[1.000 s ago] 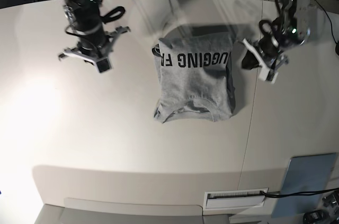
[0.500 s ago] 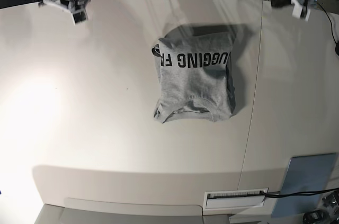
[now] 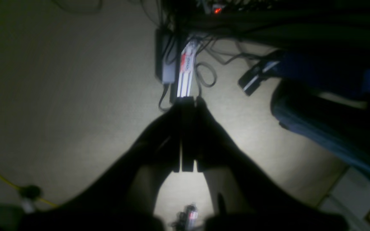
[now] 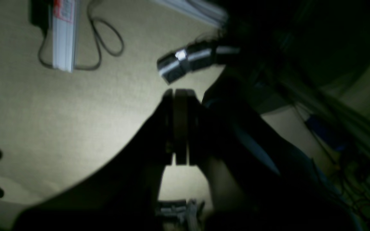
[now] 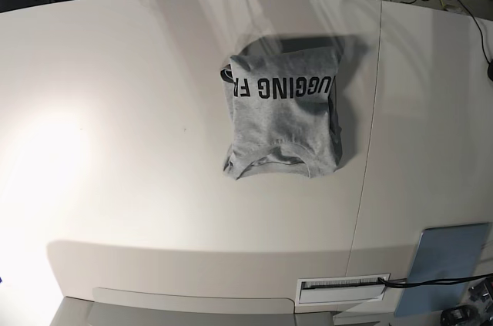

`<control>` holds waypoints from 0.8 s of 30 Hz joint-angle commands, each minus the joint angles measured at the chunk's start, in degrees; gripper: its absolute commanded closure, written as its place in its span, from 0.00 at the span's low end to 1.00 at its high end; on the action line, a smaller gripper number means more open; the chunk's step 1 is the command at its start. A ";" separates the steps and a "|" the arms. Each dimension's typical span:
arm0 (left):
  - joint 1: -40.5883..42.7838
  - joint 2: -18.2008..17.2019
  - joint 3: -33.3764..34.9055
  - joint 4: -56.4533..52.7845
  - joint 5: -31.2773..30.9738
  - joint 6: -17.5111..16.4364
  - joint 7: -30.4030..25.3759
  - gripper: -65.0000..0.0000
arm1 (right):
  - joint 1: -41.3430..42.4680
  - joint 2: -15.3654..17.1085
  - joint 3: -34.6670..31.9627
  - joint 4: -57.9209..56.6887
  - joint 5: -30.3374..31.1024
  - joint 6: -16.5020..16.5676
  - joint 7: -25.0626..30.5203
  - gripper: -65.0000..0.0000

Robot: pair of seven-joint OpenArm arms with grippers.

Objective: Fold the T-shirt properly

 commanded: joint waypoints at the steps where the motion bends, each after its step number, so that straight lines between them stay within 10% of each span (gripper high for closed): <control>1: -0.55 0.07 -0.22 -2.45 1.31 -0.54 -0.90 1.00 | 0.98 0.52 0.17 -3.23 0.13 0.57 1.14 1.00; 7: -9.81 2.49 -0.22 -21.31 11.82 -0.54 -11.67 0.80 | 13.75 0.48 0.15 -29.94 6.88 9.62 10.49 1.00; 14: -20.92 4.55 -0.22 -37.42 19.89 0.39 -17.07 0.80 | 29.18 -1.75 0.15 -58.58 9.70 19.61 22.32 1.00; 24: -32.00 7.34 -0.24 -47.65 30.08 12.48 -17.49 0.80 | 43.30 -5.01 0.15 -76.61 9.77 21.73 27.26 1.00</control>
